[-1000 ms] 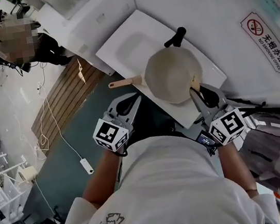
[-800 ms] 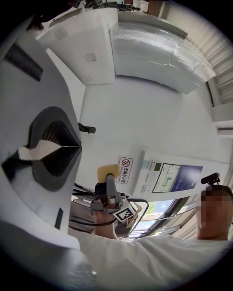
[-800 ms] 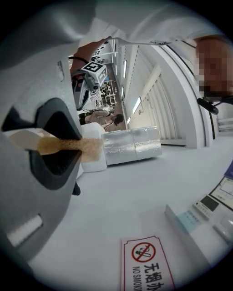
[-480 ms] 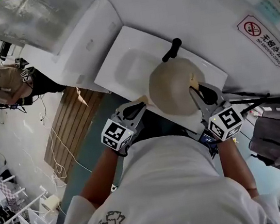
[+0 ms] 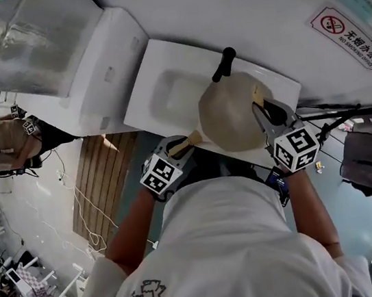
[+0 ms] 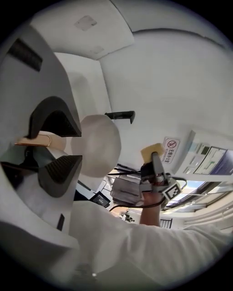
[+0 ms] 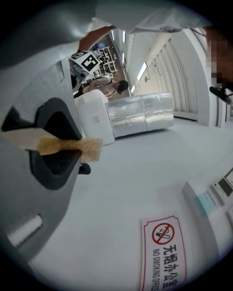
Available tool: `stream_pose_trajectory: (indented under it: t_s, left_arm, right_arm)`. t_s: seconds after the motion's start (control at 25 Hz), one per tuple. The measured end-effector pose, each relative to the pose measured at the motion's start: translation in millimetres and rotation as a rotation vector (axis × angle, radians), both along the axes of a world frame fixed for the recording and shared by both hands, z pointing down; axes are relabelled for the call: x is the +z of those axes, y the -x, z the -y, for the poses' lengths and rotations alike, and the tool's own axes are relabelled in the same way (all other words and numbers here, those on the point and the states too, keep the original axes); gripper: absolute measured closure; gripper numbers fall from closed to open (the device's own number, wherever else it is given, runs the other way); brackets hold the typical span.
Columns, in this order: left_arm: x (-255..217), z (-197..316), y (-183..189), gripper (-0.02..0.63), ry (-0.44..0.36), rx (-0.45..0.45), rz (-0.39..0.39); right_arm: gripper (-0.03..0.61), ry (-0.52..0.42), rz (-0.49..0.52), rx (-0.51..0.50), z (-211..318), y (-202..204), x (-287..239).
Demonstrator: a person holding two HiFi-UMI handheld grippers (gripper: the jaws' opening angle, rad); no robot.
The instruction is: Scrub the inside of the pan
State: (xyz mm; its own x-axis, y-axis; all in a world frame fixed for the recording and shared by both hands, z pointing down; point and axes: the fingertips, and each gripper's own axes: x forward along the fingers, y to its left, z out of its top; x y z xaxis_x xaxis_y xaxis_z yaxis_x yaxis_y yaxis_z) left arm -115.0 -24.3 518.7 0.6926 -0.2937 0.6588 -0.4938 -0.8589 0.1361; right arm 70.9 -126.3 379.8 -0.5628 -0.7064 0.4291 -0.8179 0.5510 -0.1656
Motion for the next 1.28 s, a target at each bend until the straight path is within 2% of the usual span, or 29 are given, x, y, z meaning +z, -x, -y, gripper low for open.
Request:
stream_pose_trajectory:
  t_s: [0.36,0.68,1.04,1.28]
  left_arm:
    - [56,-7,18,0.468,0.109,0.119,0.158]
    - [91,-6,21,0.462,0.206,0.142,0.216]
    - [130,-15,25,0.462,0.268,0.193,0.35]
    - [138,-15,25,0.463,0.296,0.189,0.373]
  right_arm:
    - [0.514,0.069,-0.058,0.037,9,8,34]
    - [0.514,0.164,-0.086,0.034,17,19,84]
    - [0.513,0.254,-0.075,0.002,26,31,131]
    - [0.514,0.319,-0.128,-0.013,33,34,168]
